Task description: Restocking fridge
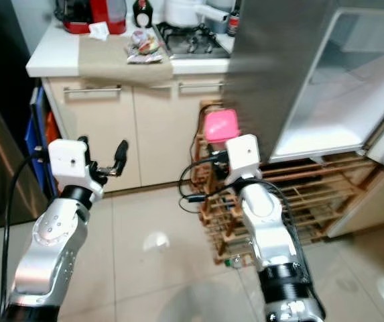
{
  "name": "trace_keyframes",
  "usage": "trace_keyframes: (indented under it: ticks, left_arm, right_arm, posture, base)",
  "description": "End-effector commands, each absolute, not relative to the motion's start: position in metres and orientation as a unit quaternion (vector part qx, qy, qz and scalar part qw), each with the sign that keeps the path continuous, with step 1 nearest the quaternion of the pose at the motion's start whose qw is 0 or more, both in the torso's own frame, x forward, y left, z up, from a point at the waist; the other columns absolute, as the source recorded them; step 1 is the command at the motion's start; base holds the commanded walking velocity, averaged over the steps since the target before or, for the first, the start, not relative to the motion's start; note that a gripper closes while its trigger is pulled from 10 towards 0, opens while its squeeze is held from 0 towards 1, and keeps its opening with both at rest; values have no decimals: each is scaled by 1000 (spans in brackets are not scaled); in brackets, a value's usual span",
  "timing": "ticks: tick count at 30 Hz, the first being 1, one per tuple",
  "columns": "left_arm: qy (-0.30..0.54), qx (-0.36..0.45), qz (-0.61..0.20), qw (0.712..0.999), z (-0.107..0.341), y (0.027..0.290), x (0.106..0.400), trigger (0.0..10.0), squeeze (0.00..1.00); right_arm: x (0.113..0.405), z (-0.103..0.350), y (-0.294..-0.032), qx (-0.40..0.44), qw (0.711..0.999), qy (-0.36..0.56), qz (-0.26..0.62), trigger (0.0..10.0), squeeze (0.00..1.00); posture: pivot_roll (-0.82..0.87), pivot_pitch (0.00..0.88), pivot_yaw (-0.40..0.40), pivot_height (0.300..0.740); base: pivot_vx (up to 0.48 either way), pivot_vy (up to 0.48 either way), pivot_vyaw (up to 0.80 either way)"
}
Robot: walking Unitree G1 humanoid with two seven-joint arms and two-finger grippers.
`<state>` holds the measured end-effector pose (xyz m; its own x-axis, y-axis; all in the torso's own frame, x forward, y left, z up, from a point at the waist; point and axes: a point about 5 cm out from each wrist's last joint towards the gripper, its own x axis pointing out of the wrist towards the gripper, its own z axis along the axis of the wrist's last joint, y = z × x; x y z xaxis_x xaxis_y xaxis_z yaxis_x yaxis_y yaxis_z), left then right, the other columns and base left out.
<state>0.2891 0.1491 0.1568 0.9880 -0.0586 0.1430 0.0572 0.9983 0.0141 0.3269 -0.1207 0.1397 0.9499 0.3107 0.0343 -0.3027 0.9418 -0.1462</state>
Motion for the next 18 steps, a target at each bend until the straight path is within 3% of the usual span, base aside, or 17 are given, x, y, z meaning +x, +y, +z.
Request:
trace_keyframes:
  ticks: [1,18]
  left_arm:
    - [-78,4,-31,996,161,144,291,10000,0]
    - [-59,41,-14,997,158,148,307,10000,0]
  right_arm:
    - [329,146,-128,-75,986,-34,148,0,0]
    - [320,139,-127,-73,986,-32,149,0,0]
  posture:
    - [-94,0,0,740]
    - [-114,0,48,740]
  base:
    - [0,-480,0]
    - [0,-476,0]
